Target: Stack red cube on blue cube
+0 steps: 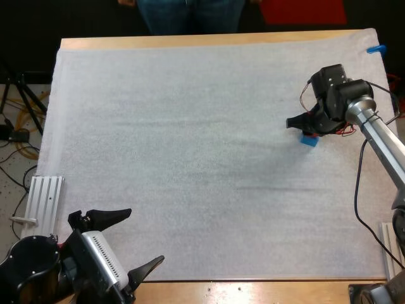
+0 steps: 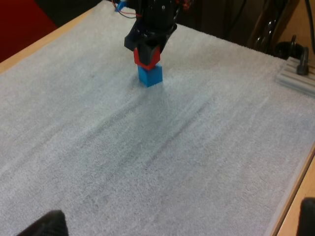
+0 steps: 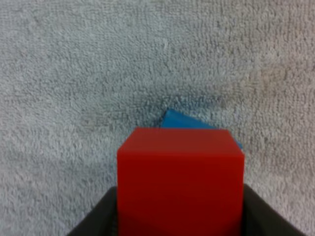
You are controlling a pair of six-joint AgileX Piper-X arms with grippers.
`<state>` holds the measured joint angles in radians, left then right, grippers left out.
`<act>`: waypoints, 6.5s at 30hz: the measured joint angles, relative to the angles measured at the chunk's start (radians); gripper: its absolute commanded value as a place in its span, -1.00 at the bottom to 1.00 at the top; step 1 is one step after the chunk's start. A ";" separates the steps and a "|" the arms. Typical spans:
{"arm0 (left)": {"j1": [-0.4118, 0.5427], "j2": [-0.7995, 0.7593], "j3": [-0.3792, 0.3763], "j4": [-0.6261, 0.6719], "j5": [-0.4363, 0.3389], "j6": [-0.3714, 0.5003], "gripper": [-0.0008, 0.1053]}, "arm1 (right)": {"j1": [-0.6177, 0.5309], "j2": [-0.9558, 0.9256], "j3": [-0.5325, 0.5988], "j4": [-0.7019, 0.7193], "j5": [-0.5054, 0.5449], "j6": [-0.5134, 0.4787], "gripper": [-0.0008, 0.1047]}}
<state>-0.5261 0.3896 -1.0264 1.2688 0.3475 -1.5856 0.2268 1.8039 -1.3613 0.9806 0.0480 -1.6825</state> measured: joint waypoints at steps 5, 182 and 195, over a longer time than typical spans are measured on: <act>0.000 0.000 0.000 0.000 0.000 0.000 0.65 | 0.000 0.000 0.000 -0.011 0.002 0.000 -0.32; 0.494 -0.401 0.554 -0.327 -0.347 -0.209 0.65 | -0.206 -1.817 0.865 0.002 -0.193 -0.239 0.16; 0.494 -0.401 0.554 -0.327 -0.347 -0.209 0.65 | -0.206 -1.817 0.865 0.002 -0.193 -0.239 0.16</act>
<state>-0.0320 -0.0117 -0.4728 0.9419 0.0000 -1.7948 0.0204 -0.0131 -0.4962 0.9828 -0.1449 -1.9210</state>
